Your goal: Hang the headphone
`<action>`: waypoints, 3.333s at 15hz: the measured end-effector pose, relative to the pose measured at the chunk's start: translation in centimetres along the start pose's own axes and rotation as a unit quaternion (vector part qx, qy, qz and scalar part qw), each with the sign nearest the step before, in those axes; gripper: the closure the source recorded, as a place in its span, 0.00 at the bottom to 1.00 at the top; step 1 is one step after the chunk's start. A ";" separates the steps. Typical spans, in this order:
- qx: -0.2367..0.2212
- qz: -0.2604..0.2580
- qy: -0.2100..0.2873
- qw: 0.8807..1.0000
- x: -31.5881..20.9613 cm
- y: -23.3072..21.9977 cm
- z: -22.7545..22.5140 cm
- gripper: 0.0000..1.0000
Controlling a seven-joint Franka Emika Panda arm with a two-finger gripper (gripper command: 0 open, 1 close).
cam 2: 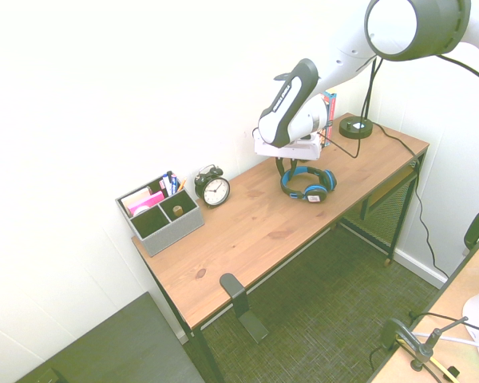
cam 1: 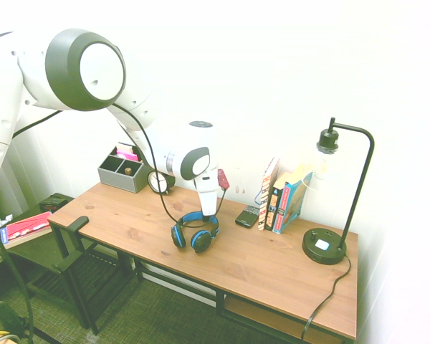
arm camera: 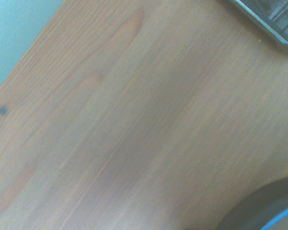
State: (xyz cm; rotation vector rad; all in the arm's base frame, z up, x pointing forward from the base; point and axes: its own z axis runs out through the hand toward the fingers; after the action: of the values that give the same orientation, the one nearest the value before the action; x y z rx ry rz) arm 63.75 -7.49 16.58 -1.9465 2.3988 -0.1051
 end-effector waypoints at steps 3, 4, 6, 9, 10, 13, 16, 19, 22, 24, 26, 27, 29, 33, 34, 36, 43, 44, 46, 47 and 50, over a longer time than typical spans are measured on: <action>0.020 -0.026 -0.009 0.999 -1.1 2.1 -3.1 1.00; 0.025 -0.033 -0.012 0.999 -1.6 3.2 -4.8 1.00; 0.040 -0.047 -0.019 0.998 -2.7 5.1 -8.6 1.00; 0.054 -0.081 -0.029 0.995 -4.8 8.9 -14.0 1.00; 0.050 -0.106 -0.031 0.993 -6.1 10.6 -15.0 1.00; 0.029 -0.207 -0.018 0.978 -12.1 15.5 -15.4 1.00; 0.004 -0.300 -0.018 0.954 -18.7 20.7 -14.1 1.00; -0.008 -0.386 -0.022 0.922 -24.6 25.6 -13.7 1.00; -0.016 -0.453 -0.029 0.891 -29.5 30.4 -11.2 1.00; -0.024 -0.478 -0.027 0.878 -31.5 32.6 -7.8 1.00; -0.039 -0.494 -0.018 0.868 -33.3 34.5 -4.3 1.00; -0.047 -0.500 -0.016 0.865 -34.1 35.4 -2.6 1.00; -0.060 -0.511 -0.014 0.858 -35.9 37.0 0.2 1.00; -0.058 -0.521 -0.003 0.852 -38.2 37.3 3.3 1.00; -0.054 -0.519 0.002 0.853 -38.4 36.7 4.1 1.00; -0.049 -0.516 0.009 0.855 -38.4 36.0 6.0 1.00; -0.050 -0.498 0.012 0.865 -37.9 35.4 8.5 0.00; -0.050 -0.498 0.011 0.866 -37.9 35.4 8.5 0.00; -0.051 -0.497 0.010 0.866 -37.7 35.2 8.6 0.00; -0.051 -0.495 0.007 0.867 -37.6 34.9 8.6 0.00; -0.044 -0.489 -0.005 0.871 -37.0 33.4 8.3 0.00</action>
State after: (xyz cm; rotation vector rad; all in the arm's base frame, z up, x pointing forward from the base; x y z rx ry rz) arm 39.45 35.39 5.30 -2.9529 1.1748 -0.0148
